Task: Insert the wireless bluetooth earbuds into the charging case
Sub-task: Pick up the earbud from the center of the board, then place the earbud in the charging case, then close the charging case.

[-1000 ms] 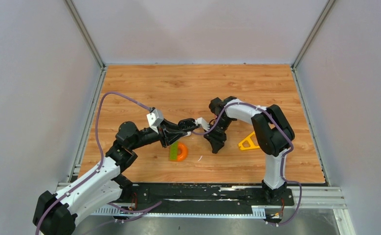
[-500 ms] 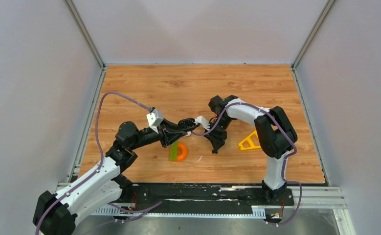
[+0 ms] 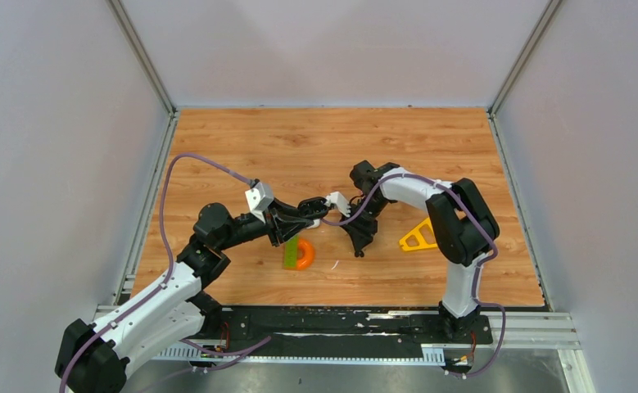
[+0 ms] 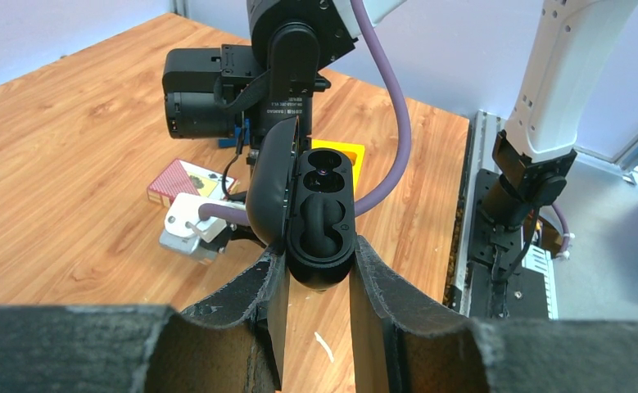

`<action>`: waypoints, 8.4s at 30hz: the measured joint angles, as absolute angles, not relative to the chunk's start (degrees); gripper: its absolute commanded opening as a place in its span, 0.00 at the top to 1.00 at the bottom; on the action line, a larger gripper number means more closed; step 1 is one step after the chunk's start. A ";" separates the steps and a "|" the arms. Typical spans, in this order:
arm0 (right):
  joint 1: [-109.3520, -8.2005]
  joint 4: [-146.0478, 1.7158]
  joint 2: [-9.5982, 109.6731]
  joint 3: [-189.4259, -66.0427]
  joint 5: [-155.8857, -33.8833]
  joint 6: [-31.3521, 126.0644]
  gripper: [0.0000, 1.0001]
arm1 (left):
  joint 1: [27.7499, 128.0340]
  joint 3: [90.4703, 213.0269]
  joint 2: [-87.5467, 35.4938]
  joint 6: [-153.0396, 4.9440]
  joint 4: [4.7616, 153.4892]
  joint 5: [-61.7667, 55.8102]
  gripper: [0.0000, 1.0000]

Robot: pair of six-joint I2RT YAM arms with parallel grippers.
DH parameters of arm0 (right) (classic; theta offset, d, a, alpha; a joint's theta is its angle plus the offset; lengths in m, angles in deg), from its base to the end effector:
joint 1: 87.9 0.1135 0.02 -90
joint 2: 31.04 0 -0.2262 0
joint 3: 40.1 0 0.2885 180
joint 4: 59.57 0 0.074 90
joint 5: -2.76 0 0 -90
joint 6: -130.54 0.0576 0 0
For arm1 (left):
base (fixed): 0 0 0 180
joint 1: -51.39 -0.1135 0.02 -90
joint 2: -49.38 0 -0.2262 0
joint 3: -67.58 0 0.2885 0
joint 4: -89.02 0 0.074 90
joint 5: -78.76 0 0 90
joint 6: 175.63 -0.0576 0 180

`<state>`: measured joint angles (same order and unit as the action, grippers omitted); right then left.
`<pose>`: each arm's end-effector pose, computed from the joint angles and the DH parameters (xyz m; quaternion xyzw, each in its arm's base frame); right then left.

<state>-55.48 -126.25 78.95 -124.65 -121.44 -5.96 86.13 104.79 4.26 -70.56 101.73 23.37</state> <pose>0.2809 0.2168 0.0806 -0.6031 0.7413 0.2939 0.0185 0.2009 -0.1791 0.2442 0.3261 0.5993 -0.4786 0.5526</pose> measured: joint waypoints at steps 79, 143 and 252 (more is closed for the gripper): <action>-54.82 -124.74 76.85 -120.87 -122.99 -6.37 0.66 | 86.13 110.15 12.17 -65.05 101.77 20.44 1.00; -35.94 -147.86 56.61 -149.02 -112.19 -14.02 1.00 | 88.19 109.60 -0.92 -83.67 88.55 25.49 1.00; -41.32 -134.88 55.04 -144.59 -118.23 -5.76 0.26 | 89.67 108.83 -0.97 -83.61 90.10 27.57 1.00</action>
